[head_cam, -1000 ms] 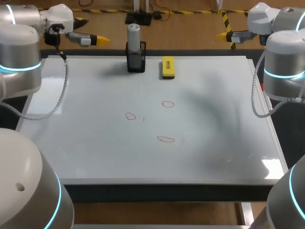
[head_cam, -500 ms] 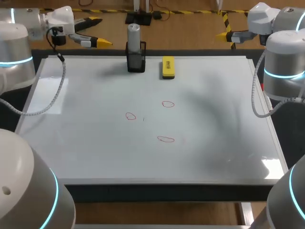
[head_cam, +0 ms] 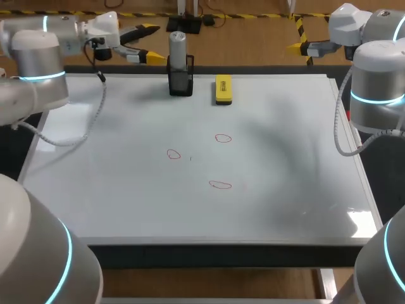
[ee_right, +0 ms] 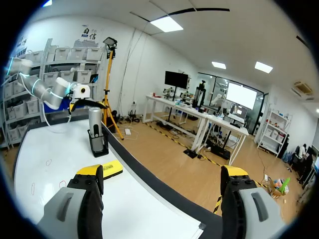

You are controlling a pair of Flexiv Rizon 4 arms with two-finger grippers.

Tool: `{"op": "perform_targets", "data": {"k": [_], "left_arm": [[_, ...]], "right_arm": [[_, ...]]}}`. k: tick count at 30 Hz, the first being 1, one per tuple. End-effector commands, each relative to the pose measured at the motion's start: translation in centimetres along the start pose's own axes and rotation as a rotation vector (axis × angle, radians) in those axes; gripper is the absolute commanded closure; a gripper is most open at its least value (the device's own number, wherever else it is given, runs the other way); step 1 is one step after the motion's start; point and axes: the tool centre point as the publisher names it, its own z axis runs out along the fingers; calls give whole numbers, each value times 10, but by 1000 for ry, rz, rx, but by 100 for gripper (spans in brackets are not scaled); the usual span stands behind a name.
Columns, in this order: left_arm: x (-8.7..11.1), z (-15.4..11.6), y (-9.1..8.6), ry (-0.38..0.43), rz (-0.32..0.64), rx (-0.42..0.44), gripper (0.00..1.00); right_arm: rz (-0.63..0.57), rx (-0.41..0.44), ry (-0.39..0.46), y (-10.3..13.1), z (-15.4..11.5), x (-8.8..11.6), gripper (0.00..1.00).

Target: Pick up the inspection probe, press it on each red-marked spot on the whiteboard one by one, put down the probe, pick up the eraser, and wipe off all the red marks.

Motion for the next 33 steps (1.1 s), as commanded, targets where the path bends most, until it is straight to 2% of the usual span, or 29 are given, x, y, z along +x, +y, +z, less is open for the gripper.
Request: {"op": "perform_targets", "data": {"k": [1, 14, 20, 33], "left_arm": [[-14, 20, 9, 171, 2, 14, 0], [-17, 46, 18, 154, -8, -50, 0], [-16, 53, 21, 142, -16, -43, 0], [0, 68, 23, 114, -12, -28, 0]], "right_arm": [[0, 1, 1, 0, 0, 0, 0], [0, 1, 1, 0, 0, 0, 0], [0, 1, 1, 0, 0, 0, 0], [0, 1, 1, 0, 0, 0, 0]]}}
